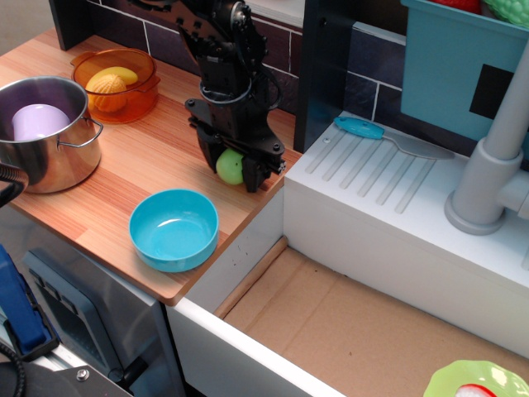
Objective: Put pear in bowl
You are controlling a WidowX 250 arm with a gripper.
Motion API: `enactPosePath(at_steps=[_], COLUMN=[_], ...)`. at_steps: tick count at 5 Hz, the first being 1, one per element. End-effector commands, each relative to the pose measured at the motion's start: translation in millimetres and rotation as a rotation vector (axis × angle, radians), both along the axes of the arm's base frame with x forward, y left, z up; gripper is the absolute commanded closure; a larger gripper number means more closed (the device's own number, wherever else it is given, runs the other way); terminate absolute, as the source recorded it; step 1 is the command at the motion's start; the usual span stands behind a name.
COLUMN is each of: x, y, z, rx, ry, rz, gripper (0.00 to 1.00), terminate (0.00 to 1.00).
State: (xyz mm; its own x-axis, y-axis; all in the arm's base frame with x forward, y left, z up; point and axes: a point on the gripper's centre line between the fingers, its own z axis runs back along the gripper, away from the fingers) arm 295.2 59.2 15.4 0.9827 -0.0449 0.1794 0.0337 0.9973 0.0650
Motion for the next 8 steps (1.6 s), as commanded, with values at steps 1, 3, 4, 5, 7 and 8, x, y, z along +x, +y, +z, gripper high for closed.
enactPosePath(at_steps=[1, 3, 4, 5, 7, 8], x=[-10.7, -50.7, -66.8, -66.0, -64.4, -64.4], y=[2.4, -5.4, -6.2, 1.5, 9.0, 9.0], z=[54.0, 70.8, 66.9, 61.1, 55.0, 55.0], rx=[0.073, 0.095, 0.066, 0.018, -0.009, -0.009], ry=[-0.002, 0.041, 0.059, 0.058, 0.042, 0.042], rz=[0.017, 0.066, 0.086, 0.072, 0.04, 0.04], gripper=[1.0, 1.0, 1.0, 1.0, 0.0, 0.0], terminate=[0.0, 0.0, 0.0, 0.0, 0.0, 0.0])
